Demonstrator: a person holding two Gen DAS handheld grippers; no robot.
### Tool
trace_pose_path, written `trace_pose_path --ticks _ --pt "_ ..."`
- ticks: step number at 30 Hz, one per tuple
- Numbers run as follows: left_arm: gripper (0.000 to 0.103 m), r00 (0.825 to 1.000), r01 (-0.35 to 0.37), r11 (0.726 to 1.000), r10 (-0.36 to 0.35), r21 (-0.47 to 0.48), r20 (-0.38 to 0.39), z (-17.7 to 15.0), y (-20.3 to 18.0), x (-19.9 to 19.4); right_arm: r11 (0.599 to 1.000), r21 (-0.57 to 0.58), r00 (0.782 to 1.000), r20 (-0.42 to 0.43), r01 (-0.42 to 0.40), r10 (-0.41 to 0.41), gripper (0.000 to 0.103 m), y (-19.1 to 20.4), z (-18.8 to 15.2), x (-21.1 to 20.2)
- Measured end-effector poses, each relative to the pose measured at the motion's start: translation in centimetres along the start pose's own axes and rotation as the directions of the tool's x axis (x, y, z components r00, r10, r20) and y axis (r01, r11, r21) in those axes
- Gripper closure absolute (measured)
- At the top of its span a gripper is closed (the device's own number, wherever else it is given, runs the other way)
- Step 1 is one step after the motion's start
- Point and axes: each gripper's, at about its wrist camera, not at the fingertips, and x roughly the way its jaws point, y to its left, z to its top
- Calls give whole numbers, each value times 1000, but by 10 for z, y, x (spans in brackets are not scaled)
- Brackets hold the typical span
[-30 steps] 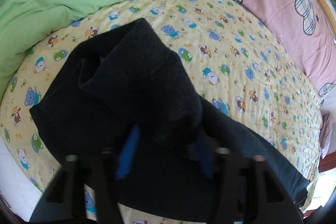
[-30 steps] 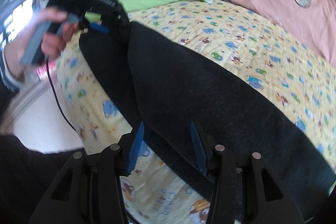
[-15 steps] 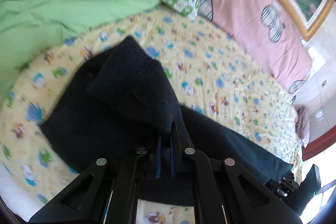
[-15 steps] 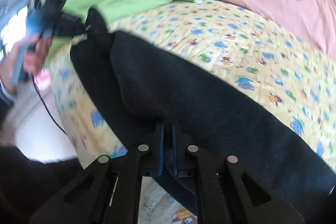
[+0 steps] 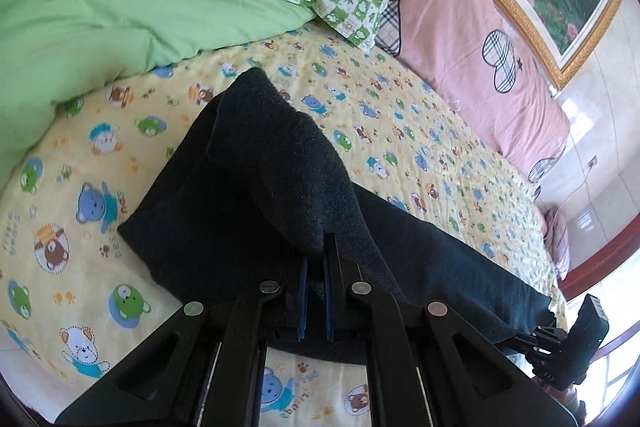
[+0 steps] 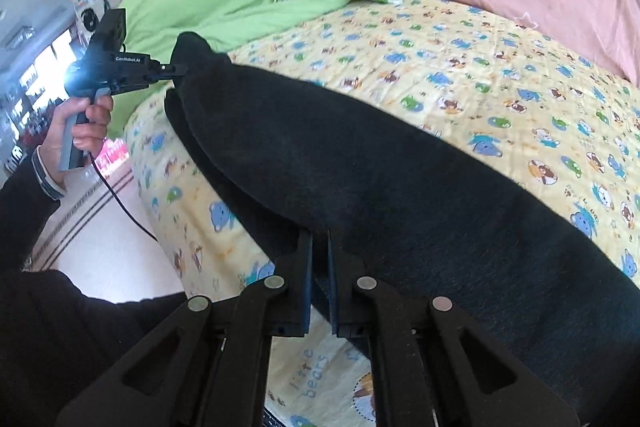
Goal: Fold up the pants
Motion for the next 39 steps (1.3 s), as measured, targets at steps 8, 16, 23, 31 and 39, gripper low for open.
trace_pose_path --ticks 8,16,23,31,39 --pt "98 1000 27 999 -27 -42 8 -27 27 -1 999 -32 999 -40 -3 2 96 4 -11 3" --pt "89 1000 11 998 -12 -60 -14 -38 39 -1 999 -37 995 -97 10 -13 94 5 -10 12" --pt "52 995 -96 992 98 -84 20 -37 38 -31 1000 -5 997 -70 -26 26 71 13 -2 5" --pt "32 990 -130 968 138 -214 27 -21 38 -46 987 30 987 34 -156 155 69 25 36 2" --pt "29 979 -202 938 186 -280 -83 -7 44 -21 950 184 967 86 -251 239 67 3 81 30"
